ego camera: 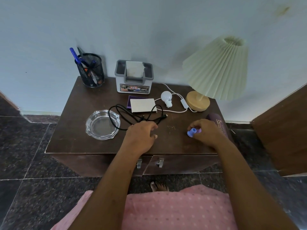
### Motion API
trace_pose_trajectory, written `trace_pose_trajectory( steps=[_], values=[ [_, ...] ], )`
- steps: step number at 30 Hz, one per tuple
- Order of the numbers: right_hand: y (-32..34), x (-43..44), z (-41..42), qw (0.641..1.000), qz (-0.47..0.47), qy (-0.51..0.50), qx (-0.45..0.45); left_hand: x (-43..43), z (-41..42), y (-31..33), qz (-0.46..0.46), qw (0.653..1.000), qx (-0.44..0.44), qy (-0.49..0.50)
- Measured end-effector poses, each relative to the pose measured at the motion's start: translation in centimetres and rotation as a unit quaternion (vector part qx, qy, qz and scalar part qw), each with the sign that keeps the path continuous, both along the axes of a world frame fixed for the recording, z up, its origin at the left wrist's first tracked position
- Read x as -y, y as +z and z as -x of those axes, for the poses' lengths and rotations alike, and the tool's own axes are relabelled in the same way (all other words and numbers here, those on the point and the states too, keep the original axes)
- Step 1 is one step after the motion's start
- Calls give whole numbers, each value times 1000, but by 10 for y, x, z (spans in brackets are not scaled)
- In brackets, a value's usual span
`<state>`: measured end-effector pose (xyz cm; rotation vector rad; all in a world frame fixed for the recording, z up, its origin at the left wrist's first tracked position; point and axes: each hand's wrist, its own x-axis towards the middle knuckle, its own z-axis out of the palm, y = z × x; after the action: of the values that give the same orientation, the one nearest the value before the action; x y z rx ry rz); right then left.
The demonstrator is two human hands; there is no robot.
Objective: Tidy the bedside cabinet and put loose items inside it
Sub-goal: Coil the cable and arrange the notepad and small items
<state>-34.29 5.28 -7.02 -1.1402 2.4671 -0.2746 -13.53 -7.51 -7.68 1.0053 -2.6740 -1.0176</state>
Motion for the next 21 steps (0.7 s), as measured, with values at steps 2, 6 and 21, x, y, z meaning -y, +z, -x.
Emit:
trace_pose_trajectory(
  steps=[2, 6, 21],
  values=[
    [4, 4, -3, 999, 6, 13, -32, 0, 0, 0, 0, 1000, -1, 1],
    [12, 33, -35, 992, 72, 38, -96, 2, 2, -1, 4, 1000, -1, 13],
    [-24, 84, -74, 987, 130, 5, -90, 11, -7, -7, 90, 994, -23, 57]
  ],
)
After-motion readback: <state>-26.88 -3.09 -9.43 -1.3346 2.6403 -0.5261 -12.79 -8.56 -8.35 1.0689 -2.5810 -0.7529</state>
